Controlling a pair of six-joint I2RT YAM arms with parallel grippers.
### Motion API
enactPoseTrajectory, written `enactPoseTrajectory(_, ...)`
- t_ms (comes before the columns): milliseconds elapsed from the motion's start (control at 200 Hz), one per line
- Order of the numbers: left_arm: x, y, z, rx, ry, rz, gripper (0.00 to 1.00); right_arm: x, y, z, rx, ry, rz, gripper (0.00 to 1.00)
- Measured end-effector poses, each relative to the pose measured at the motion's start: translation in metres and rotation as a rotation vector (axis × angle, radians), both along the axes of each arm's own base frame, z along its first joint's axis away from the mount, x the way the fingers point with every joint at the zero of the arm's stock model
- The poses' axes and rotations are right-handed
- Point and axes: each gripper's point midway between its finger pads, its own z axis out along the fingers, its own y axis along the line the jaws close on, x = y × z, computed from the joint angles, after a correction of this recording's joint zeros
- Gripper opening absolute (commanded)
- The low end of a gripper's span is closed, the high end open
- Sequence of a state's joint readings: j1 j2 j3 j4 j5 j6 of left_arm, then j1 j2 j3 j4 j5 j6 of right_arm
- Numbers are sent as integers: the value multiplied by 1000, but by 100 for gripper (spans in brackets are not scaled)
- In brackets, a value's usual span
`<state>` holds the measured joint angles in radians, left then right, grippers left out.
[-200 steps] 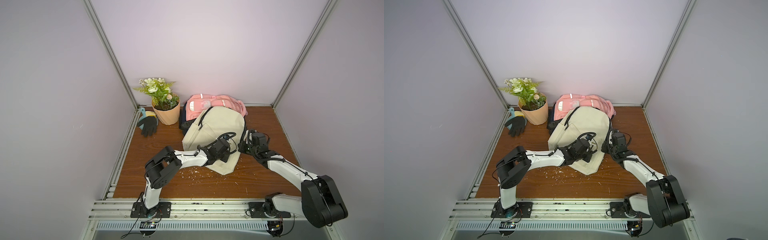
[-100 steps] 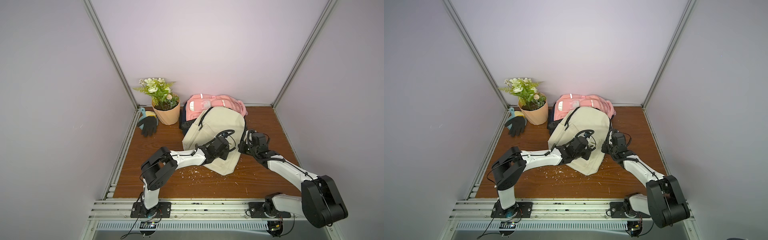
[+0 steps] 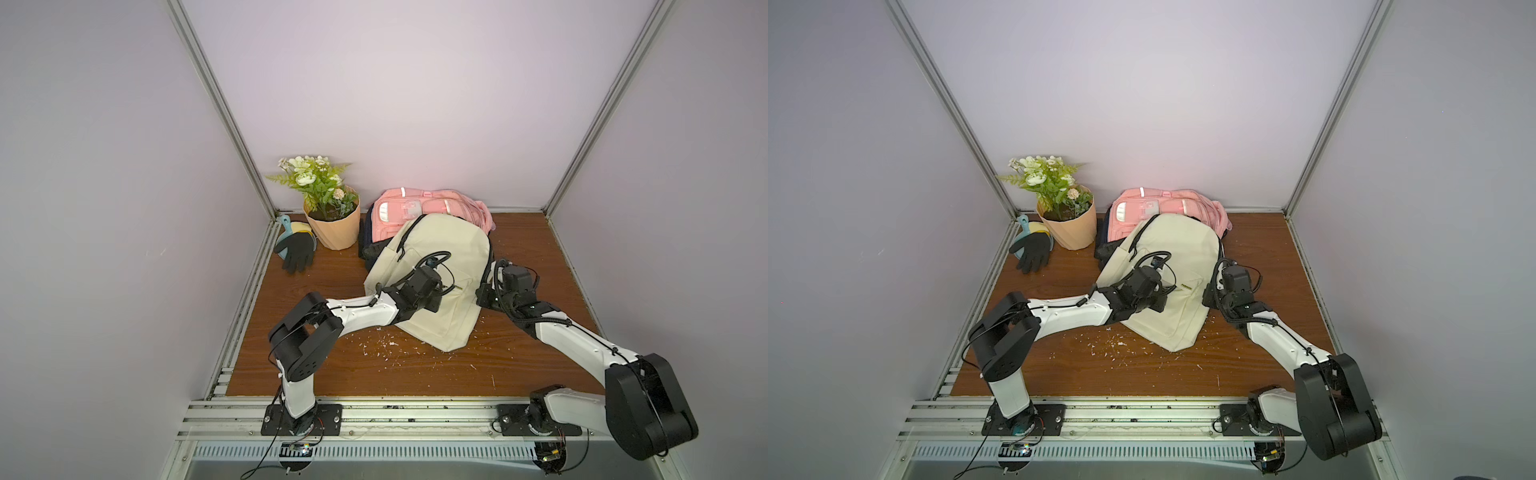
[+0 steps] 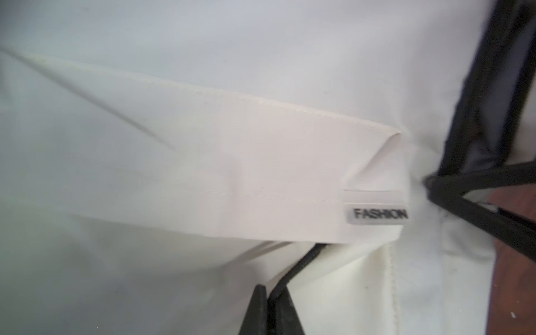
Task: Zip up the backpack
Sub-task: Zip the zipper on the backpack.
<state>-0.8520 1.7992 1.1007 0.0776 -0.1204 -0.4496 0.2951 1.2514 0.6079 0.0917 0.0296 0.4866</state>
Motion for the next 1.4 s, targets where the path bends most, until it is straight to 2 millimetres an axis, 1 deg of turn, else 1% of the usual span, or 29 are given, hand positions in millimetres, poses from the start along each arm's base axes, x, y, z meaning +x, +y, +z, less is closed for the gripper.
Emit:
enactPoseTrajectory(110, 12, 24, 6, -5, -9, 53, 0, 0, 0, 1, -2, 2, -2, 5)
enactPoseTrajectory(270, 22, 55, 12, -14, -13, 116, 0, 1, -2, 3, -13, 3, -10, 5)
enactPoseTrajectory(475, 42, 113, 16, -27, -11, 246, 0, 0, -2, 2, -31, 10, -5, 4)
enactPoseTrajectory(560, 45, 131, 18, -34, -10, 287, 1, 0, -3, 2, -36, 13, -5, 4)
enactPoseTrajectory(636, 43, 137, 17, -42, -6, 292, 2, 0, -2, 3, -37, 9, -2, 4)
enactPoseTrajectory(866, 27, 138, 10, -73, 15, 265, 10, 0, -2, 3, -48, 10, 7, 4)
enactPoseTrajectory(906, 24, 139, 11, -76, 15, 263, 13, 0, -2, 3, -48, 10, 8, 4)
enactPoseTrajectory(976, 23, 140, 15, -81, 6, 262, 25, 0, -2, 3, -54, 10, 12, 4)
enactPoseTrajectory(1051, 23, 143, 20, -83, -7, 271, 33, 0, -3, 4, -62, 11, 7, 6)
enactPoseTrajectory(1161, 26, 151, 25, -79, -24, 295, 51, 0, -7, 3, -79, 13, -3, 7)
enactPoseTrajectory(1286, 31, 162, 24, -73, -25, 324, 70, 0, -9, 2, -91, 17, -7, 9)
enactPoseTrajectory(1321, 33, 164, 24, -73, -25, 329, 73, 0, -9, 1, -95, 18, -8, 9)
enactPoseTrajectory(1401, 35, 168, 22, -76, -20, 337, 75, -1, -11, 1, -101, 20, -13, 10)
